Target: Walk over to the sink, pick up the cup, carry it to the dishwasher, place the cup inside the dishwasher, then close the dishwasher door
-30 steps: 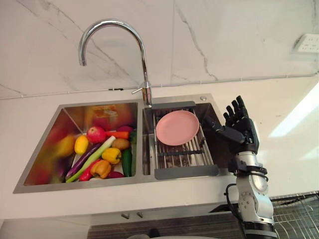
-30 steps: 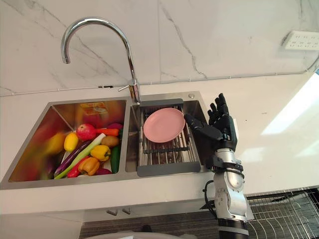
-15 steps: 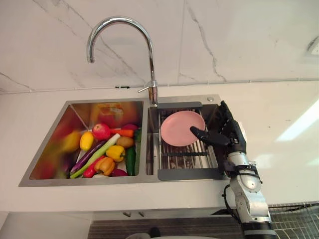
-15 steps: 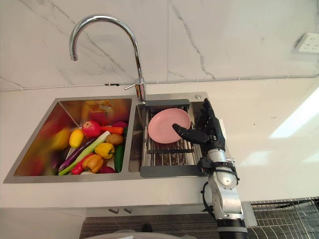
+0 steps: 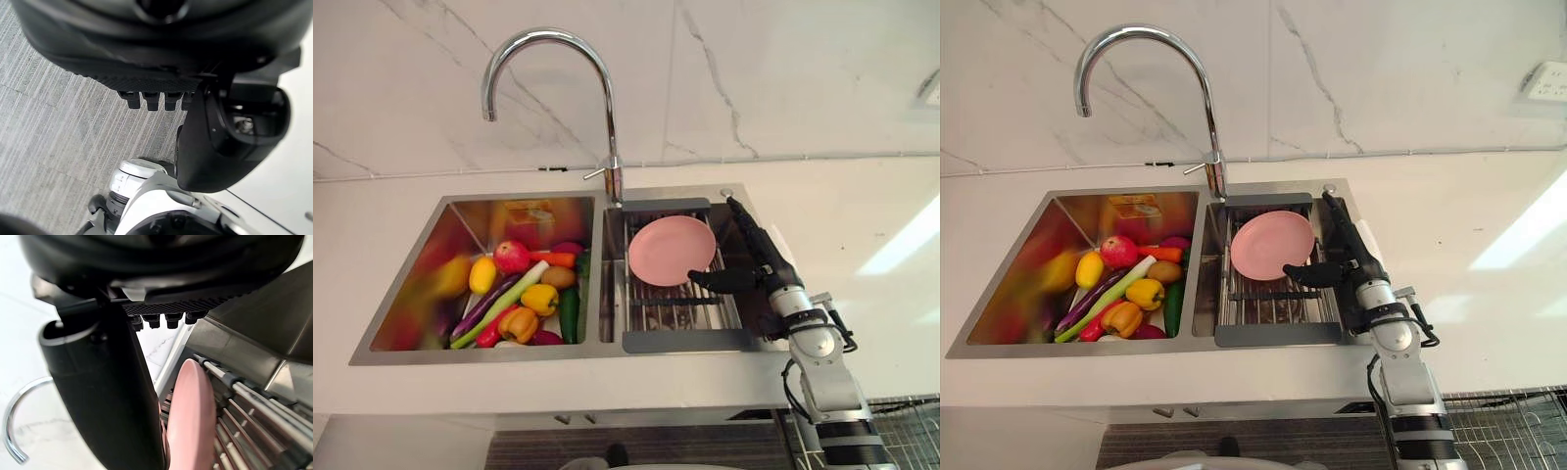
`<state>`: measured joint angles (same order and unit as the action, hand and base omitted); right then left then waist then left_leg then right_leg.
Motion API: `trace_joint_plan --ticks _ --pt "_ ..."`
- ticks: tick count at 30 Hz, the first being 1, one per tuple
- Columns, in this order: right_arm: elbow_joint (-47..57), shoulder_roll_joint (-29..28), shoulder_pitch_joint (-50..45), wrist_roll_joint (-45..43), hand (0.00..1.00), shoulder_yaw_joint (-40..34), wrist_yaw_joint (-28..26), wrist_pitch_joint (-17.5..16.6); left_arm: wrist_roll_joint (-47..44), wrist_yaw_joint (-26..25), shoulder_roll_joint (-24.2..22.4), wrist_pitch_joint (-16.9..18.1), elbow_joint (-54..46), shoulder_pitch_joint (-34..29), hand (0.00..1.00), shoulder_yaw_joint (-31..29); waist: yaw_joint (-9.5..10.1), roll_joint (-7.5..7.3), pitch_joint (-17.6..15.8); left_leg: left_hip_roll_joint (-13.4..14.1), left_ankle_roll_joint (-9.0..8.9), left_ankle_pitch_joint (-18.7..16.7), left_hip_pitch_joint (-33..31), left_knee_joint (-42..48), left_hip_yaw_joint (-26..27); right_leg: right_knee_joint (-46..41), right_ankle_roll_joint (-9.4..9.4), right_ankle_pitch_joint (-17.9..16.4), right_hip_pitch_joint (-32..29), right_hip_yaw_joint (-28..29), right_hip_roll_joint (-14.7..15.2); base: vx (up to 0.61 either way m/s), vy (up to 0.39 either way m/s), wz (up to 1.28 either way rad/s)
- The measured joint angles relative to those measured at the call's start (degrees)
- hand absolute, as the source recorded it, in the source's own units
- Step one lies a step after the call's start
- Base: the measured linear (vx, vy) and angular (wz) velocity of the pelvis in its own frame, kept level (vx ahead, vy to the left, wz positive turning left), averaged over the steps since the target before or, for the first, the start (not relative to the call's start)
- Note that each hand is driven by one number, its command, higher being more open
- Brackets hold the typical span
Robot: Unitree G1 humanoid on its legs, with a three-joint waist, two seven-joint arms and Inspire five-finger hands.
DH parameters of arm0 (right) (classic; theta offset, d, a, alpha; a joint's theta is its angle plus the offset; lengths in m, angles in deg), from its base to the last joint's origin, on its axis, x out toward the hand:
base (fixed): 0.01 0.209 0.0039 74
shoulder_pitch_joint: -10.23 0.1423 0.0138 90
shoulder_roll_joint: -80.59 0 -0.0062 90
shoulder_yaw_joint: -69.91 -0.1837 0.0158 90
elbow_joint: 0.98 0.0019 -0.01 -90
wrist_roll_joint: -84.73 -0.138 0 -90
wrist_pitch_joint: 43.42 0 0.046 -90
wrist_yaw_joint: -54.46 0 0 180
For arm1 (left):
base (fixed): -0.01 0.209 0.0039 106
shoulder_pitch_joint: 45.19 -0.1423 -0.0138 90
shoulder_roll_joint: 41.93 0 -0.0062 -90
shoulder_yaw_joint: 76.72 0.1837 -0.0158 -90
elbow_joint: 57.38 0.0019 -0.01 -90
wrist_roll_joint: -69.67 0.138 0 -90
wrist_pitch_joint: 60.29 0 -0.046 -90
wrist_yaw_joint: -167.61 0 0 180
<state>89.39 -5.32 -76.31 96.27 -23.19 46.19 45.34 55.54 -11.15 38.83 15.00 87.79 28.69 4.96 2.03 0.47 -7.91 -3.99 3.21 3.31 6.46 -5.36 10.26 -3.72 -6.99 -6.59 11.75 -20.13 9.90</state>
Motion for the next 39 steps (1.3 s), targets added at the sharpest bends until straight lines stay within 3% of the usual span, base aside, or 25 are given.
trace_joint_plan --ticks 14,26,39 --pt "-7.28 1.88 3.15 10.83 1.00 0.26 -0.25 -0.03 0.84 0.44 0.04 -0.83 -1.22 -0.31 1.00 -0.12 0.00 -0.30 -0.19 -0.14 -0.24 1.17 -0.84 -0.05 -2.00 0.00 0.00 0.00 0.13 -2.42 0.02 -0.03 -0.028 0.08" --pt "-9.69 1.91 5.03 19.67 1.00 1.39 8.07 -0.27 2.14 0.51 0.07 -1.28 -1.76 -0.31 1.00 -0.12 0.16 -0.39 -0.25 -0.31 0.06 1.57 -1.02 -0.05 -2.56 0.02 -0.01 0.01 0.24 -3.40 0.12 -0.01 -0.010 0.02" --pt "-15.79 1.90 7.43 24.91 1.00 2.76 13.09 0.57 3.16 0.91 0.09 -2.14 -3.38 -0.48 1.00 -0.12 1.49 -0.40 -0.26 -0.68 0.12 2.24 -1.54 -0.06 -5.02 0.03 -0.01 0.00 1.02 -6.01 0.17 -0.01 -0.029 0.10"
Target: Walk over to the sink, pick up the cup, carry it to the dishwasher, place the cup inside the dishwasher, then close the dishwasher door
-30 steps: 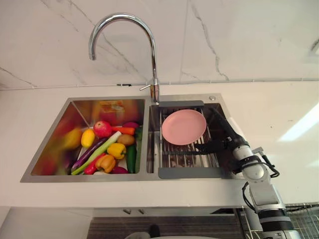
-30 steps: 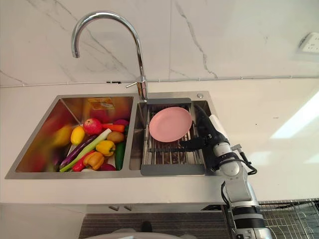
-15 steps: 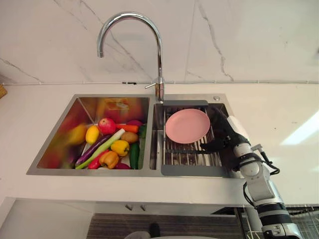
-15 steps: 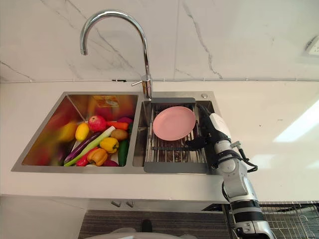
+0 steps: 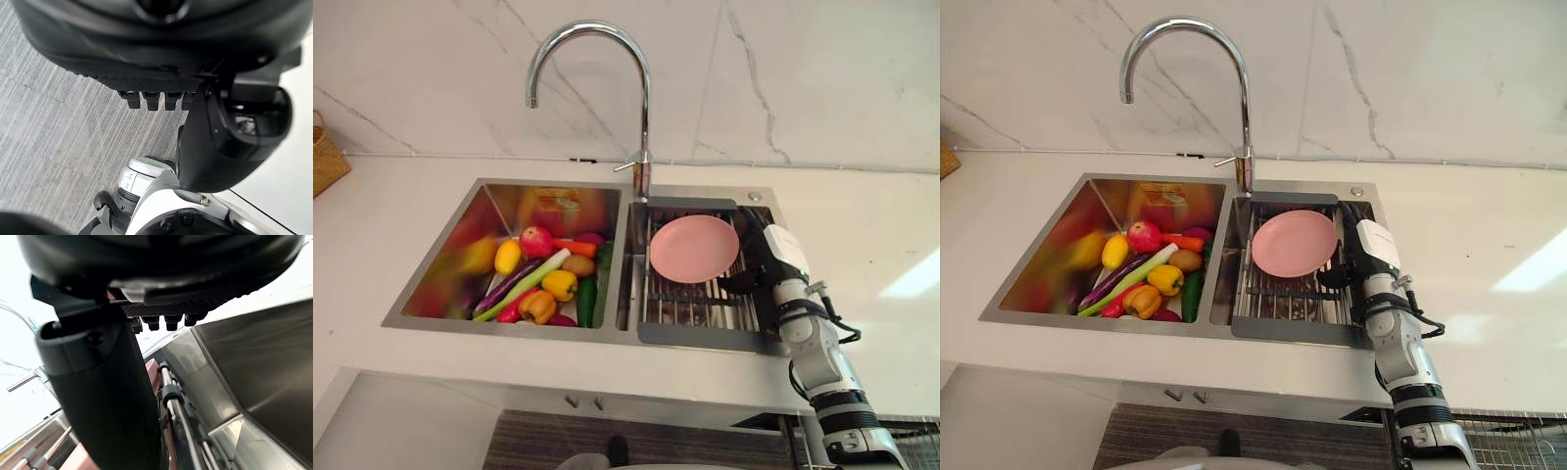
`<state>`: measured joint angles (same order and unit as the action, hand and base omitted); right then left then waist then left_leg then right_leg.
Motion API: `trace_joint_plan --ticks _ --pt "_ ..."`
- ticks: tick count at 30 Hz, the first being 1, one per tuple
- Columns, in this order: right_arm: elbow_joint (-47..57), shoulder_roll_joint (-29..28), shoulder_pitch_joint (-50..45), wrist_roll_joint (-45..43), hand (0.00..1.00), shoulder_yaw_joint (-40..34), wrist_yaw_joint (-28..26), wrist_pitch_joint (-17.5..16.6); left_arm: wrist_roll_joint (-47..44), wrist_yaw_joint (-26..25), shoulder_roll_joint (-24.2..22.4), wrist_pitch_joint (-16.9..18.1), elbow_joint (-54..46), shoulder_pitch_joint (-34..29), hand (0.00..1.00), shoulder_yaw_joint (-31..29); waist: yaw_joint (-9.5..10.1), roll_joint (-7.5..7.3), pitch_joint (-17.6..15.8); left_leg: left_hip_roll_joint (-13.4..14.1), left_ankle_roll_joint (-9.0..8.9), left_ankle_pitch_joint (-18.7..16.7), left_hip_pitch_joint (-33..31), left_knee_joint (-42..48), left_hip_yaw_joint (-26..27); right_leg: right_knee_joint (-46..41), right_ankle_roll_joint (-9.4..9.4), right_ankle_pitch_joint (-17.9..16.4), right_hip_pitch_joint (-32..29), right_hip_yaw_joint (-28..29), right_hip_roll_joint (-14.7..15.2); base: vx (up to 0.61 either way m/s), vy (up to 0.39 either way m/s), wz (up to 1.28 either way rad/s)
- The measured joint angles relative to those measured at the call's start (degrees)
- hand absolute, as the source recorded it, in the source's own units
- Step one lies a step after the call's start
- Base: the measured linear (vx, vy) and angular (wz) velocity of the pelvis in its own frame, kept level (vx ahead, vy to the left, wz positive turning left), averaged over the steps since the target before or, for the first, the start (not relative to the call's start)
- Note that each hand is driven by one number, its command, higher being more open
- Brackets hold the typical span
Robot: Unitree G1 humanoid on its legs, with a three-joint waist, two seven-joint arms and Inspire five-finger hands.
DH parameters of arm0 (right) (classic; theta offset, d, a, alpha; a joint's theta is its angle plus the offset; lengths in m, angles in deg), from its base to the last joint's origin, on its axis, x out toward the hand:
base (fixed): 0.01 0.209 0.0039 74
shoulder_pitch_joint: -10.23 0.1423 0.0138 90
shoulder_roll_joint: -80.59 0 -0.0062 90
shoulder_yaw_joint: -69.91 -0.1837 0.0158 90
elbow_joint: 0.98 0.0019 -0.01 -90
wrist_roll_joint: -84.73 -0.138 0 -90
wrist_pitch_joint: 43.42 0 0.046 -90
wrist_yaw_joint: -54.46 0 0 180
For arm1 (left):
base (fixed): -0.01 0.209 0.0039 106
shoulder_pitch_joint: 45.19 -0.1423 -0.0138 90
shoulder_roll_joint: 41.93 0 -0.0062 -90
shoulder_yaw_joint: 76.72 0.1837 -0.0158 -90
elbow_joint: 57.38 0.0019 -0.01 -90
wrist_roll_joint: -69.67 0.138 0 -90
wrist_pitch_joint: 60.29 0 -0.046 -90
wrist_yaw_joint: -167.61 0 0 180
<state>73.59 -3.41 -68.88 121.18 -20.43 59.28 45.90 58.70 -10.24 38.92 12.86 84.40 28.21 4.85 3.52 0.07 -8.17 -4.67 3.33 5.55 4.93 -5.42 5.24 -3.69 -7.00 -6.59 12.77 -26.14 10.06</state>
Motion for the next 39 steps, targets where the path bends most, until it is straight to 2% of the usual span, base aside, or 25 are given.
trace_joint_plan --ticks 6,16,21,30,31,39 --pt "-2.82 -0.05 1.62 2.06 1.00 2.03 2.41 0.49 1.55 0.30 0.01 -0.11 -0.21 -0.02 1.00 -0.01 0.15 0.02 -0.02 -0.16 0.02 0.21 -0.30 0.00 -0.70 0.03 0.00 0.00 0.07 -0.68 0.03 -0.01 -0.022 0.06" --pt "-6.21 -0.35 3.22 4.56 1.00 3.13 12.55 0.19 3.27 1.21 0.12 -0.15 -0.23 -0.03 1.00 -0.01 0.49 0.16 -0.57 -0.35 0.09 0.49 -0.43 -0.01 -1.71 0.05 -0.03 -0.02 0.44 -1.73 0.04 -0.02 -0.027 0.05" --pt "-6.79 -0.72 3.22 8.42 1.00 3.43 17.18 -1.75 4.27 1.61 0.18 0.00 -0.23 -0.03 1.00 -0.01 0.55 0.25 -0.74 -0.44 -0.03 0.66 -0.74 -0.01 -2.74 0.05 -0.03 -0.03 0.52 -2.57 -0.01 -0.01 -0.034 0.08" --pt "-8.02 -0.72 3.22 13.61 1.00 6.73 19.05 -5.15 4.35 1.98 0.32 0.10 -0.22 -0.02 1.00 0.05 0.96 0.29 -1.10 -0.46 -0.10 0.73 -0.84 -0.01 -2.92 0.05 -0.02 -0.05 0.54 -2.72 -0.03 -0.01 -0.021 0.02" --pt "-8.02 -0.72 3.22 14.58 0.00 7.43 19.08 -5.43 4.41 2.09 0.35 0.11 -0.22 -0.02 1.00 0.06 1.07 0.29 -1.11 -0.46 -0.10 0.73 -0.86 -0.01 -2.94 0.05 -0.02 -0.06 0.54 -2.74 -0.03 0.00 0.000 0.00" --pt "-8.09 -0.60 4.55 20.65 0.00 11.61 17.67 -8.77 5.41 2.95 1.08 0.06 -0.23 0.01 1.00 1.71 2.03 0.12 -1.85 -0.60 0.06 0.85 -1.05 -0.01 -3.46 0.07 -0.04 -0.09 0.60 -3.30 0.00 0.00 -0.024 0.03"
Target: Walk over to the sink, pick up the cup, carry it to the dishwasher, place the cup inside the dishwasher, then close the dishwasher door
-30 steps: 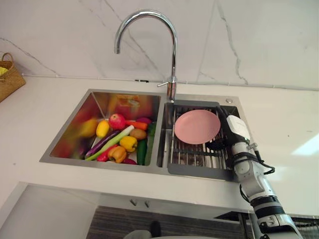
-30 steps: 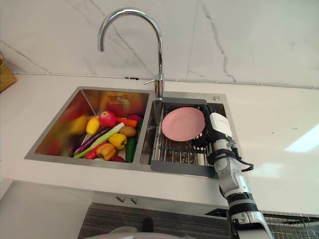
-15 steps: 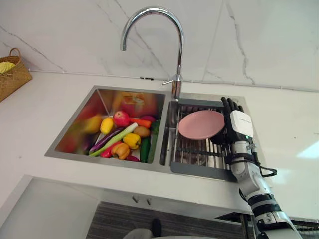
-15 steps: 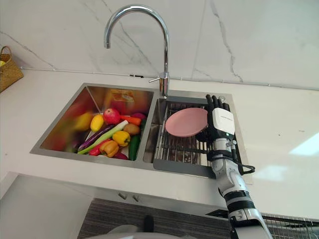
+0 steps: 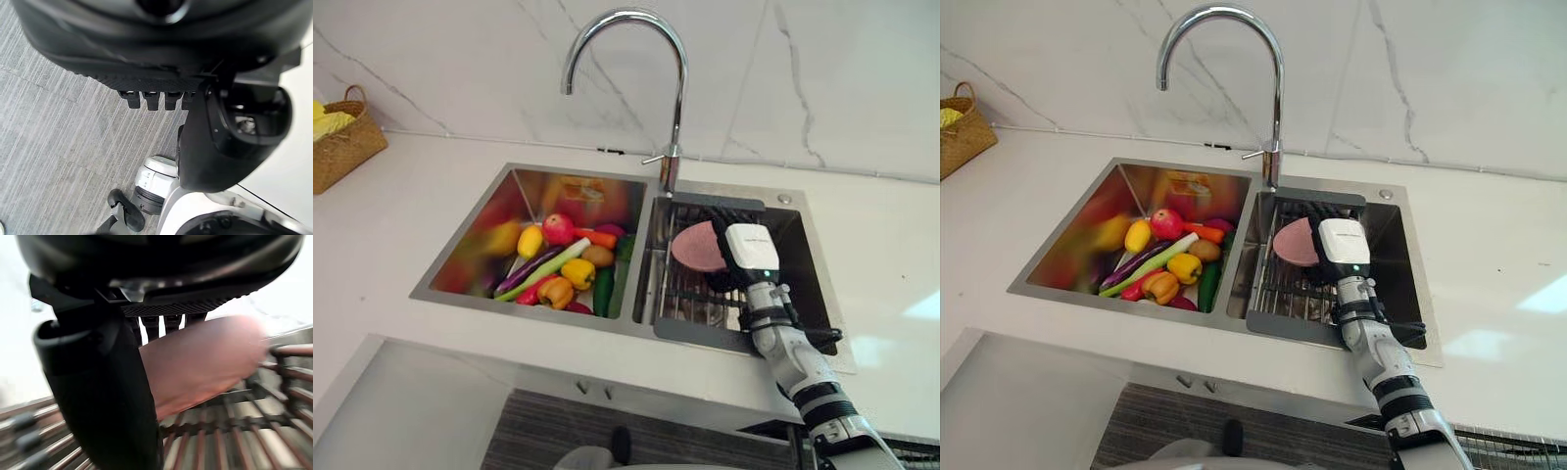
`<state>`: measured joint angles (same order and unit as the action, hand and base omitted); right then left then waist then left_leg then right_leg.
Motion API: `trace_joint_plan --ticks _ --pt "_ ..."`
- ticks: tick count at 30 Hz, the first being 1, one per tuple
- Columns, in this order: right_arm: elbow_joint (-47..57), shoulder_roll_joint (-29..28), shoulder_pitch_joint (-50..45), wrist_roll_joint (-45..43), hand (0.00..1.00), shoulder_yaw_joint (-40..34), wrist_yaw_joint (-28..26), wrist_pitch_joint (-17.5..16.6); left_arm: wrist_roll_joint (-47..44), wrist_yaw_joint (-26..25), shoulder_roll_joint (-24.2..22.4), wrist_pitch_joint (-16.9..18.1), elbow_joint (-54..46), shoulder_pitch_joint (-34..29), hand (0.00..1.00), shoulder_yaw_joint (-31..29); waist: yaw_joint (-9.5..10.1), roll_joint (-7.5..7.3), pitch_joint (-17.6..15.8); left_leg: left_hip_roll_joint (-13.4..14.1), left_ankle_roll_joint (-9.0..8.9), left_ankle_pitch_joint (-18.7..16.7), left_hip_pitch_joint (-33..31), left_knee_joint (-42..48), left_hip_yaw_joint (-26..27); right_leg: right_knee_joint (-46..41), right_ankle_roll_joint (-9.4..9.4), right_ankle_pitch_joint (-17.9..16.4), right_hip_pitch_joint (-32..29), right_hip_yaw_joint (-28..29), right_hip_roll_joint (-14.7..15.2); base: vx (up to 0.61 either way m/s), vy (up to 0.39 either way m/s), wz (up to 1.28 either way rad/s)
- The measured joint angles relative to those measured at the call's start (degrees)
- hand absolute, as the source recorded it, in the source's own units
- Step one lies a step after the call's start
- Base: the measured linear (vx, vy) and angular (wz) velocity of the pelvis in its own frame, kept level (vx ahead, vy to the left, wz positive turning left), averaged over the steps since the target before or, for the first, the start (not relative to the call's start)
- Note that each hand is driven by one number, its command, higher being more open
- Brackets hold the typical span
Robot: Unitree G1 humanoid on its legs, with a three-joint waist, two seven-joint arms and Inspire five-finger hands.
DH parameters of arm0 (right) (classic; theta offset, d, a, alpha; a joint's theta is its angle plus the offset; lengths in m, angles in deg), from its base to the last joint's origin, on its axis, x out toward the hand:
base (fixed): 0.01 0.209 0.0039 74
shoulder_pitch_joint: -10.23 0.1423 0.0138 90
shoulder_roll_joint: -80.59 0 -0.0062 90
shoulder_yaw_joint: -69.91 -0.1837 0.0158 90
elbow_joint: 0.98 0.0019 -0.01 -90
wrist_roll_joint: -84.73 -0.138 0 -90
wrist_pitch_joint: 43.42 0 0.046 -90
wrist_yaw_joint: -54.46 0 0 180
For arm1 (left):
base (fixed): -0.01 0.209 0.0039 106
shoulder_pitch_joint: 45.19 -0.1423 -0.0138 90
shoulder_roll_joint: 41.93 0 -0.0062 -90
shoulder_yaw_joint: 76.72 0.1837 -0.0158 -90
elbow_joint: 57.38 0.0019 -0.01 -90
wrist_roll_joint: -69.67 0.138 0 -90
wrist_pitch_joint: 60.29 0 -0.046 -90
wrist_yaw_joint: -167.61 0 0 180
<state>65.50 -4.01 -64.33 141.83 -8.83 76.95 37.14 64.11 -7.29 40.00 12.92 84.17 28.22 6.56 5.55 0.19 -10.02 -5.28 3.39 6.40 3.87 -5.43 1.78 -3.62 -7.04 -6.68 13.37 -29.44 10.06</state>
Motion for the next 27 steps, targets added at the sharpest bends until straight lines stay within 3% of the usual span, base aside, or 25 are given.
trace_joint_plan --ticks 6,18,27 --pt "-1.69 0.85 1.46 1.61 0.00 3.05 -1.94 1.43 0.04 0.02 0.20 0.02 0.04 -0.05 1.00 0.47 0.52 -0.16 -0.10 -0.25 0.12 0.10 0.10 0.00 -0.66 0.26 0.00 0.00 0.62 -0.72 0.04 -0.01 -0.030 0.08" --pt "-2.39 1.35 2.58 0.51 0.00 3.32 -0.75 4.08 0.10 0.05 0.21 -0.11 0.13 -0.04 1.00 0.64 0.75 -0.19 -0.57 -0.35 0.06 0.17 -0.09 -0.01 -0.40 0.58 -0.13 -0.17 0.60 -0.42 0.09 -0.01 -0.012 0.00" --pt "4.15 1.49 1.74 -9.07 0.00 2.32 -0.65 3.64 1.11 0.14 0.03 -0.03 0.09 -0.08 1.00 0.44 0.28 0.01 -0.74 -0.07 0.21 -0.43 -0.13 0.01 1.88 0.43 -0.42 0.05 -0.37 2.12 0.21 0.00 -0.010 -0.12"
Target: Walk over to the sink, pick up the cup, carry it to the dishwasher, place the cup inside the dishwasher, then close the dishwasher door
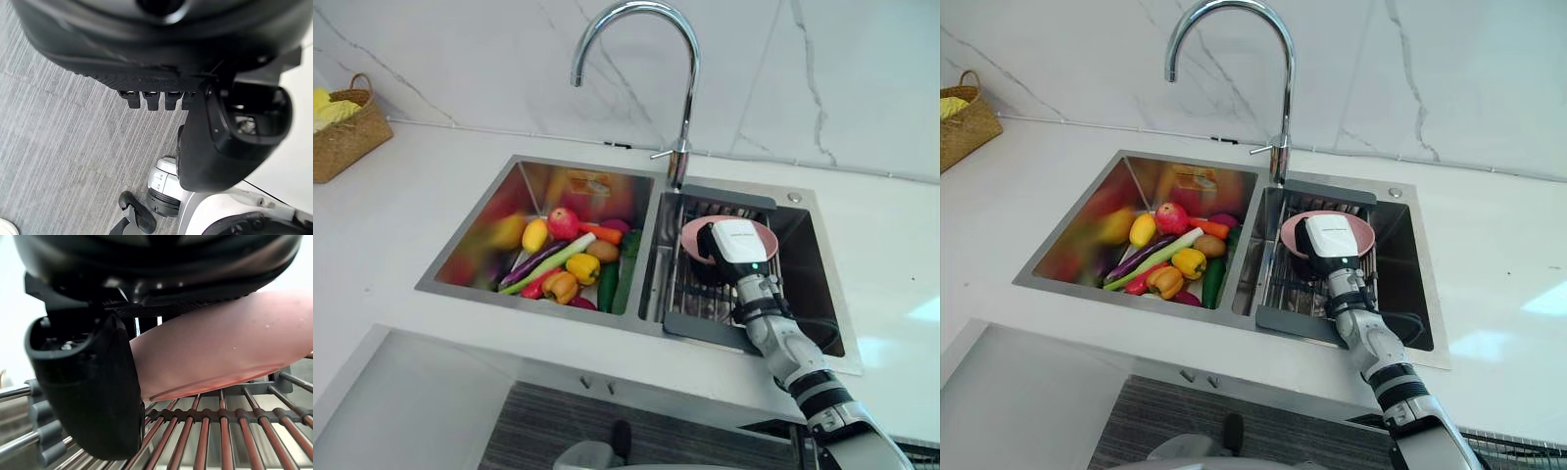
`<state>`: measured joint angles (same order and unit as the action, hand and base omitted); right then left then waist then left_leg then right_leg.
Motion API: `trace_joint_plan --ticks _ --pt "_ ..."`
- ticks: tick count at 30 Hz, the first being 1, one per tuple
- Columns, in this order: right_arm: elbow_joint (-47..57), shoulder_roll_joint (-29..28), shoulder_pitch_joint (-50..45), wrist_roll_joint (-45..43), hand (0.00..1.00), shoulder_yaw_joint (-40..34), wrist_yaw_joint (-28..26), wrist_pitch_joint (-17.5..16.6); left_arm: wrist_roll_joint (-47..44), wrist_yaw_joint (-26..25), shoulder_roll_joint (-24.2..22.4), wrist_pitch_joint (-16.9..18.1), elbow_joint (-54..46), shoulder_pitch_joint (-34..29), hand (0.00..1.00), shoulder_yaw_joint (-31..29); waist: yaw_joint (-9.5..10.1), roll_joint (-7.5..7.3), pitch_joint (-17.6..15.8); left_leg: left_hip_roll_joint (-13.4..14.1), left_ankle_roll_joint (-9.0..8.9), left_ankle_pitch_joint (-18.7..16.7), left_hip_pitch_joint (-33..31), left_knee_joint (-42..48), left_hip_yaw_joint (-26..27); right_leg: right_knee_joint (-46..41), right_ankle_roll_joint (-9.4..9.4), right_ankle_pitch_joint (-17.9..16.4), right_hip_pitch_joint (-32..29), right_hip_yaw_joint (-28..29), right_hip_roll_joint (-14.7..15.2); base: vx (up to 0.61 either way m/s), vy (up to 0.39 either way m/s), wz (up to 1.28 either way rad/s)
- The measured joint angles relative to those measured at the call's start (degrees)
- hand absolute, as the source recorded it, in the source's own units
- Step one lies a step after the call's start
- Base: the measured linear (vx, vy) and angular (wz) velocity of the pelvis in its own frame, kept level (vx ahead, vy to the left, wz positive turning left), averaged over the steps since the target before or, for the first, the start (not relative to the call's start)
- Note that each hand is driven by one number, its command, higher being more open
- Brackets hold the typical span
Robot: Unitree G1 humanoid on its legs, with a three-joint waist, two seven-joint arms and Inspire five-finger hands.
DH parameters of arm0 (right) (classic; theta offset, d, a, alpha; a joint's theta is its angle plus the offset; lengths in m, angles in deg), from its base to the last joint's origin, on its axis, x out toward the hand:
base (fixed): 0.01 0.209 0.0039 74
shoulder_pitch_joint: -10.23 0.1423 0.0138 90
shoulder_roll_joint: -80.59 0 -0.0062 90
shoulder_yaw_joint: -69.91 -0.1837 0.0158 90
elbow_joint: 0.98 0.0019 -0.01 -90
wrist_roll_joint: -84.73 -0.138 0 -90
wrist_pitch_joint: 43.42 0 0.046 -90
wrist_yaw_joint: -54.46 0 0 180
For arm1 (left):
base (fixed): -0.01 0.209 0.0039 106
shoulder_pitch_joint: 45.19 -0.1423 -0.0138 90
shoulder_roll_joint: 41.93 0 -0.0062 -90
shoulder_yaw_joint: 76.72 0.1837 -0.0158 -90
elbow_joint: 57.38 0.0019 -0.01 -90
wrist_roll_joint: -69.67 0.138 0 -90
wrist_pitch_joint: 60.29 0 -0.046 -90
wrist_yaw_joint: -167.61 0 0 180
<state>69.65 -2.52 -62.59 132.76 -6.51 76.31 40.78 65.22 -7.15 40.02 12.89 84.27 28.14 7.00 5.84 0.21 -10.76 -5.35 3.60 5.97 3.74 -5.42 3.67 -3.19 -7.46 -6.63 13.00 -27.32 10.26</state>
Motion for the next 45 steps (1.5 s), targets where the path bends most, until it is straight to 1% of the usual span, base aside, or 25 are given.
trace_joint_plan --ticks 4,9,11,12,14,16,22,23,28,31,33,34,35,36,37,38,39,40,42,43,44,45 --pt "7.69 -0.05 -0.95 -6.82 0.00 -2.64 0.03 -0.56 0.03 0.00 -0.20 -0.01 -0.09 -0.03 1.00 0.00 -0.60 0.39 -0.23 -0.03 -0.02 -0.33 0.54 0.01 1.05 -0.12 -0.17 0.11 -0.07 1.32 0.23 0.02 -0.016 -0.16" --pt "14.38 -0.34 -1.74 -15.43 0.00 -9.54 0.51 -0.66 0.00 -0.10 -0.26 0.08 -0.16 -0.03 1.00 0.00 -0.65 0.44 -0.23 0.07 -0.02 -0.43 1.04 0.00 1.67 -0.13 -0.17 0.12 -0.06 2.15 0.20 0.01 -0.033 -0.07" --pt "16.77 -0.57 -1.75 -19.88 0.00 -11.63 -1.27 -0.67 0.00 -0.12 -0.26 0.04 -0.05 -0.06 1.00 0.01 -0.92 0.46 -0.21 0.25 -0.07 -0.47 1.35 0.00 1.91 -0.23 -0.14 0.12 0.00 2.53 0.09 0.00 -0.043 -0.08" --pt "17.10 -0.61 -1.76 -19.89 0.00 -11.81 -2.03 -0.67 0.00 -0.12 -0.26 0.02 -0.02 -0.08 1.00 0.01 -1.04 0.46 -0.21 0.30 -0.08 -0.47 1.41 0.00 1.92 -0.26 -0.13 0.12 0.00 2.65 0.05 0.00 -0.047 -0.08" --pt "17.45 -0.67 -2.15 -19.87 0.00 -11.83 -5.52 -0.67 -0.05 -0.13 -0.26 0.07 0.04 -0.14 1.00 0.04 -1.23 0.46 -0.21 0.54 -0.09 -0.47 1.63 0.00 2.20 -0.27 -0.03 0.08 0.00 3.23 -0.13 0.00 -0.047 -0.10" --pt "17.42 -0.70 -2.57 -19.69 0.00 -10.72 -7.12 -0.66 -0.12 -0.23 -0.27 0.34 0.08 -0.18 1.00 0.06 -1.23 0.46 -0.21 0.69 -0.16 -0.52 1.73 0.00 2.42 -0.26 0.12 -0.01 0.00 3.41 -0.24 -0.01 -0.051 -0.07" --pt "17.53 -0.75 -2.60 -18.37 0.00 -9.72 -6.52 -1.01 -0.18 -0.35 -0.27 0.70 0.09 -0.18 1.00 0.03 -0.91 0.41 -0.18 0.66 -0.17 -0.53 1.75 -0.01 2.54 -0.26 0.18 -0.04 0.05 3.37 -0.22 0.00 -0.013 0.00" --pt "17.93 -0.74 -2.58 -18.05 0.00 -9.78 -6.31 -0.96 -0.21 -0.40 -0.30 0.79 0.09 -0.18 1.00 0.06 -0.82 0.34 -0.11 0.74 -0.14 -0.51 1.75 0.00 2.56 -0.23 0.47 0.19 0.01 3.47 -0.25 0.00 0.000 0.00" --pt "23.18 -0.64 -2.58 -16.22 0.00 -10.16 -4.29 -0.30 -1.17 -1.31 -0.24 0.89 0.16 -0.27 1.00 -0.09 -0.46 0.18 0.11 1.34 0.02 -0.40 1.99 0.02 3.39 0.11 0.99 1.14 -0.03 4.38 -0.81 0.00 -0.032 -0.09" --pt "28.13 -0.51 -2.82 -15.13 0.00 -13.35 -3.61 0.59 -1.35 -1.18 -0.23 0.08 0.37 -0.51 1.00 -0.24 -0.52 0.10 0.31 1.82 -0.12 -0.50 2.35 0.03 4.65 -0.04 1.29 1.46 -0.35 5.71 -1.09 -0.03 -0.026 -0.22" --pt "30.68 -0.06 -3.43 -15.04 0.00 -16.40 -2.40 0.90 -1.31 -0.82 -0.28 -0.12 0.70 -0.54 1.00 -0.59 -0.57 0.06 0.87 2.33 -0.51 -1.14 1.39 0.02 6.19 -1.96 1.75 1.10 -2.90 7.37 -1.09 -0.07 -0.002 -0.44" --pt "32.14 0.51 -3.44 -14.76 0.00 -18.48 -1.28 1.55 -1.32 -0.09 -0.11 -0.02 0.79 -0.44 1.00 -0.60 -0.67 -0.16 1.01 2.68 -0.28 -1.33 -0.21 0.02 7.92 -4.27 2.11 0.28 -6.25 8.85 -0.88 -0.09 0.013 -0.64" --pt "32.75 1.44 -3.45 -14.59 0.00 -20.50 0.32 2.26 -1.40 0.28 0.23 0.17 0.92 -0.15 1.00 -0.55 -1.51 -0.67 1.07 2.83 -0.24 -1.29 -2.03 0.03 9.48 -5.91 2.55 -0.63 -9.61 9.66 -0.54 -0.08 0.017 -0.59" --pt "32.70 2.07 -3.66 -14.46 0.00 -21.49 1.38 2.96 -1.67 0.26 0.34 0.29 1.11 0.09 1.00 -0.44 -2.19 -0.82 0.98 3.03 -0.31 -1.08 -3.00 0.03 10.38 -6.33 2.62 -0.66 -11.02 10.02 -0.49 -0.04 0.018 -0.39" --pt "32.30 2.79 -5.44 -14.13 0.00 -24.13 3.42 4.69 -3.29 0.09 0.59 0.57 1.41 0.48 1.00 0.10 -3.08 -1.00 0.87 3.14 -0.28 -0.30 -4.02 0.04 11.41 -7.03 2.52 -0.57 -12.81 10.71 -0.41 -0.03 0.026 -0.29" --pt "31.34 2.81 -8.17 -14.16 0.00 -26.75 5.49 6.85 -5.02 -0.23 0.73 0.93 1.63 0.56 1.00 0.13 -3.44 -1.38 0.67 3.14 -0.20 -0.25 -3.92 0.05 12.44 -7.13 2.31 -0.38 -13.22 11.53 -0.41 -0.03 0.031 -0.30" --pt "30.85 2.80 -9.70 -14.20 0.00 -28.14 6.31 7.88 -5.74 -0.32 0.90 0.94 1.89 0.52 1.00 0.14 -3.57 -1.91 0.38 3.15 -0.09 -0.33 -3.70 0.05 12.93 -7.01 2.18 -0.19 -13.29 11.93 -0.43 0.01 0.032 -0.44" --pt "30.03 2.77 -13.46 -14.76 0.00 -31.98 7.44 9.85 -7.41 -0.65 1.04 0.61 2.33 0.38 1.00 0.08 -3.92 -2.34 0.18 3.29 0.11 -0.60 -3.52 0.06 14.18 -6.30 2.12 0.52 -13.48 13.22 -0.69 0.02 0.035 -0.50" --pt "29.11 2.52 -15.67 -16.55 0.00 -35.05 8.62 10.78 -7.98 -1.24 1.12 0.28 2.31 0.24 1.00 0.04 -4.49 -2.87 0.08 3.64 0.08 -0.86 -3.88 0.05 16.00 -5.80 2.26 1.51 -14.54 14.67 -1.08 0.02 0.030 -0.57" --pt "28.39 1.92 -16.37 -17.60 0.00 -36.48 9.23 10.86 -7.97 -1.65 1.29 0.17 2.32 0.13 1.00 -0.01 -5.25 -3.46 -0.06 3.85 0.02 -1.07 -4.01 0.05 17.13 -5.79 2.31 1.83 -15.26 15.12 -1.19 0.01 0.010 -0.69" --pt "27.79 0.68 -18.16 -18.68 0.00 -38.54 10.59 10.90 -7.94 -2.14 1.97 -0.27 2.44 0.09 1.00 -0.04 -6.51 -4.58 -0.31 4.10 -0.19 -1.54 -3.78 0.06 18.80 -5.97 2.41 1.93 -15.94 15.39 -1.20 0.02 -0.005 -0.74" --pt "27.60 -0.08 -19.26 -19.24 0.00 -39.64 11.15 10.88 -7.96 -2.52 2.32 -0.62 2.47 -0.09 1.00 -0.15 -7.03 -5.33 -0.62 4.24 -0.25 -1.91 -3.19 0.08 19.78 -6.14 3.19 1.47 -16.04 15.09 -1.06 0.02 -0.014 -0.66"
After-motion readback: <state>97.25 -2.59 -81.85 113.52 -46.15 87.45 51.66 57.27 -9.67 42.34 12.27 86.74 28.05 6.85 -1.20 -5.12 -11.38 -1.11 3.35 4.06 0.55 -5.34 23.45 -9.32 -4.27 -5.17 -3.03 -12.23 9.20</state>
